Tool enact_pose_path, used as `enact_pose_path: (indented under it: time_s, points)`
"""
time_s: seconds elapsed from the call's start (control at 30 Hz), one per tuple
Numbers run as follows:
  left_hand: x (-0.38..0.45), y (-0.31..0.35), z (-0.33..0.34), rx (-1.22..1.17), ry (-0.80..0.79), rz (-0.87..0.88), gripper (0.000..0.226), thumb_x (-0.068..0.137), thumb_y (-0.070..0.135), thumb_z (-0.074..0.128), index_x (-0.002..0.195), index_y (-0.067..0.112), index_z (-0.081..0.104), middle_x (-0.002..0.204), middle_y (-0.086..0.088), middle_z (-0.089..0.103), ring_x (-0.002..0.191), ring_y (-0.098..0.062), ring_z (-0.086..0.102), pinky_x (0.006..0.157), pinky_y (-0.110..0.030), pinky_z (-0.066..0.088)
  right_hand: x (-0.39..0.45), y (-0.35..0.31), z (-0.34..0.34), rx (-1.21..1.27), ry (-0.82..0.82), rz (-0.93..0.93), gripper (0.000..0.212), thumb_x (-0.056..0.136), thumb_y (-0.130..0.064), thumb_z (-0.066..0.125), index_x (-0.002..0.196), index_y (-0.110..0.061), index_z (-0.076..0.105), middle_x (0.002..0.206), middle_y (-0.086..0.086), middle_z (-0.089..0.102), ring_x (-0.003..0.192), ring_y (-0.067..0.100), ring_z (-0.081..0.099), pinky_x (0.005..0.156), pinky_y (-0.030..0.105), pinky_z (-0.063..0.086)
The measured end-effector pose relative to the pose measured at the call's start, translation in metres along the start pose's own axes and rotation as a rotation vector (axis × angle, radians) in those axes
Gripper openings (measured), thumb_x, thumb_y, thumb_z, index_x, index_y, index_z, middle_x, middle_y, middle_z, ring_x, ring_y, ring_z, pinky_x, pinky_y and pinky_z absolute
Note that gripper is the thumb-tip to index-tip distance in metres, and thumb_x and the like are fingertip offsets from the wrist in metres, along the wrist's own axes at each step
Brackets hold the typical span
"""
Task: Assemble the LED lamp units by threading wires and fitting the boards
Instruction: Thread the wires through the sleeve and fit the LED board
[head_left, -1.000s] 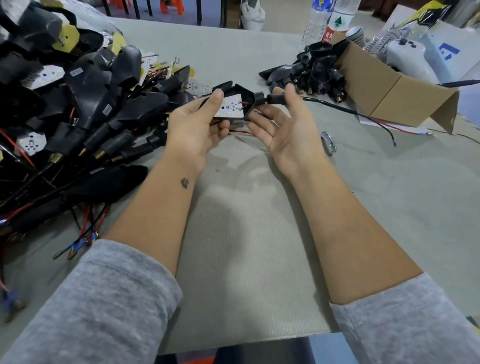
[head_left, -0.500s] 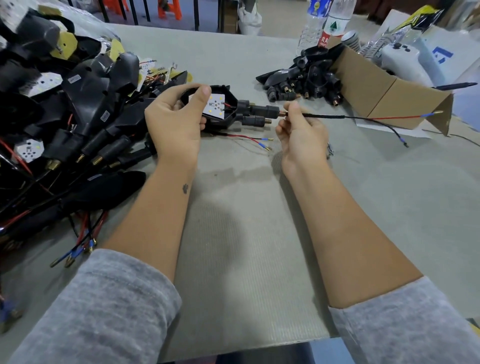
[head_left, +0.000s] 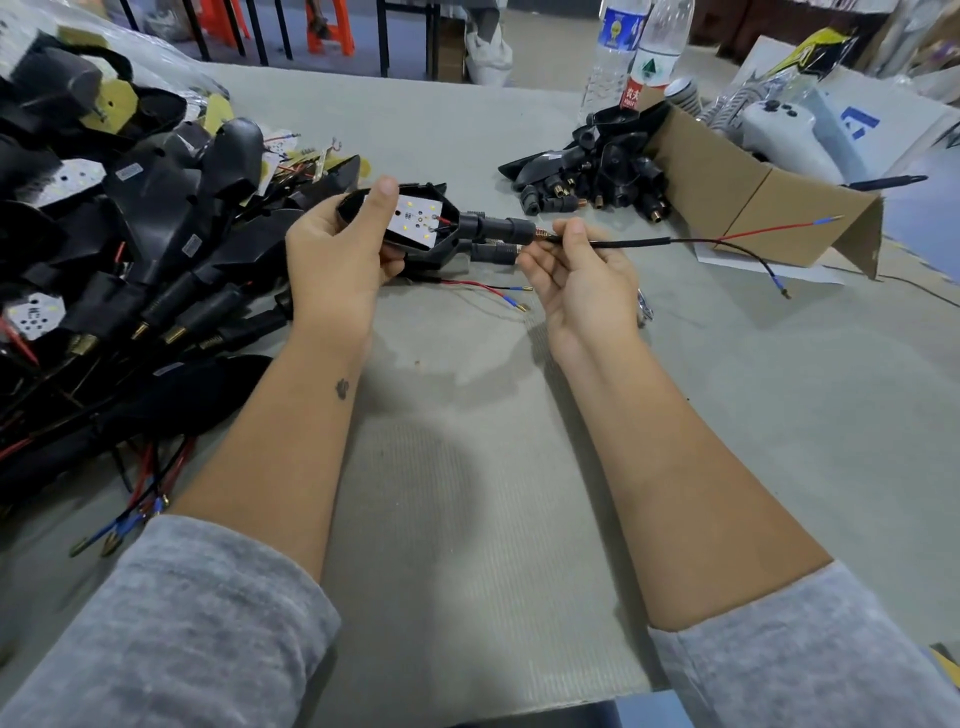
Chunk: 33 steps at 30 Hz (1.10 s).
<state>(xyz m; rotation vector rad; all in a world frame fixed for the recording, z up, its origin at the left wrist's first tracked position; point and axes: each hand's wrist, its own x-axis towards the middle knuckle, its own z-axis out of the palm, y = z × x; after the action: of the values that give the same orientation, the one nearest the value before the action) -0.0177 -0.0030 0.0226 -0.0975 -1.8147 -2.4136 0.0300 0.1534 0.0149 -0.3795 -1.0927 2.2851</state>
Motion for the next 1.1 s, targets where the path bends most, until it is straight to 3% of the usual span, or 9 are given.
enact_pose_path:
  time_s: [0.1,0.3,0.5,0.7,0.77,0.87,0.97,1.03,1.1]
  points:
    - [-0.005,0.000,0.012,-0.208,-0.033,-0.151,0.014,0.094,0.033,0.061,0.089,0.020,0.061,0.074,0.004,0.072,0.066,-0.010,0.069,0.060,-0.027,0.055,0.002,0.001,-0.002,0.019,0.026,-0.002,0.020,0.102,-0.008,0.047,0.086,-0.002,0.057,0.068,0.011,0.059,0.055,0.014,0.064,0.059,0.026,0.058]
    - [-0.022,0.001,0.024,-0.313,-0.236,-0.440,0.048,0.099,0.051,0.042,0.107,0.008,0.059,0.096,-0.014,0.069,0.075,-0.023,0.069,0.067,-0.034,0.060,0.003,-0.001,-0.003,0.006,0.064,-0.064,0.018,0.102,-0.008,0.047,0.087,-0.002,0.055,0.065,0.011,0.060,0.053,0.015,0.064,0.058,0.026,0.057]
    - [0.002,0.066,-0.008,-0.287,-0.249,-0.493,0.041,0.102,0.038,0.043,0.118,0.002,0.054,0.082,-0.018,0.070,0.058,-0.026,0.071,0.045,-0.024,0.053,-0.019,-0.003,0.021,-0.203,-0.140,-0.247,0.016,0.101,-0.007,0.048,0.088,-0.009,0.058,0.068,0.005,0.065,0.057,0.016,0.067,0.059,0.025,0.056]
    - [0.034,0.117,-0.057,0.032,-0.052,-0.280,0.026,0.099,0.026,0.054,0.119,0.009,0.050,0.093,-0.011,0.060,0.042,-0.014,0.064,0.040,-0.018,0.048,-0.059,0.017,0.056,-0.573,-0.446,-0.403,0.024,0.096,-0.008,0.057,0.085,-0.028,0.067,0.077,0.002,0.069,0.067,0.015,0.068,0.067,0.029,0.056]
    - [0.047,0.132,-0.076,0.178,0.018,-0.180,0.019,0.096,0.024,0.057,0.105,0.009,0.051,0.078,-0.009,0.062,0.037,-0.010,0.058,0.036,-0.016,0.043,-0.072,0.024,0.071,-0.725,-0.605,-0.621,0.025,0.094,-0.010,0.061,0.088,-0.032,0.069,0.084,-0.002,0.069,0.078,0.015,0.066,0.076,0.028,0.051]
    - [0.065,0.154,-0.106,0.372,0.137,-0.010,0.022,0.091,0.025,0.063,0.098,0.006,0.054,0.079,-0.012,0.063,0.036,-0.011,0.055,0.037,-0.017,0.041,-0.085,0.038,0.101,-0.958,-0.864,-1.003,0.013,0.095,-0.011,0.058,0.100,-0.011,0.070,0.090,0.004,0.067,0.085,0.019,0.064,0.077,0.028,0.050]
    - [0.074,0.166,-0.129,0.606,0.230,0.163,0.037,0.083,0.024,0.063,0.114,0.013,0.046,0.093,-0.008,0.064,0.067,-0.026,0.069,0.060,-0.036,0.057,-0.093,0.057,0.132,-1.144,-1.018,-0.964,0.019,0.094,-0.009,0.056,0.109,-0.007,0.068,0.099,0.009,0.067,0.095,0.028,0.063,0.082,0.039,0.050]
    - [0.072,0.164,-0.137,0.839,0.207,0.341,0.056,0.082,0.024,0.063,0.131,0.020,0.038,0.110,-0.003,0.056,0.096,-0.026,0.062,0.080,-0.036,0.049,-0.097,0.072,0.147,-1.205,-1.089,-0.880,0.028,0.091,-0.005,0.057,0.117,-0.005,0.065,0.111,0.012,0.065,0.107,0.030,0.059,0.092,0.037,0.047]
    - [0.065,0.153,-0.138,1.065,0.018,0.499,0.055,0.083,0.024,0.063,0.134,0.021,0.044,0.124,-0.004,0.054,0.107,-0.020,0.054,0.087,-0.029,0.039,-0.099,0.085,0.158,-1.298,-1.136,-0.825,0.032,0.090,-0.005,0.058,0.121,-0.006,0.064,0.123,0.010,0.063,0.117,0.029,0.054,0.101,0.033,0.039]
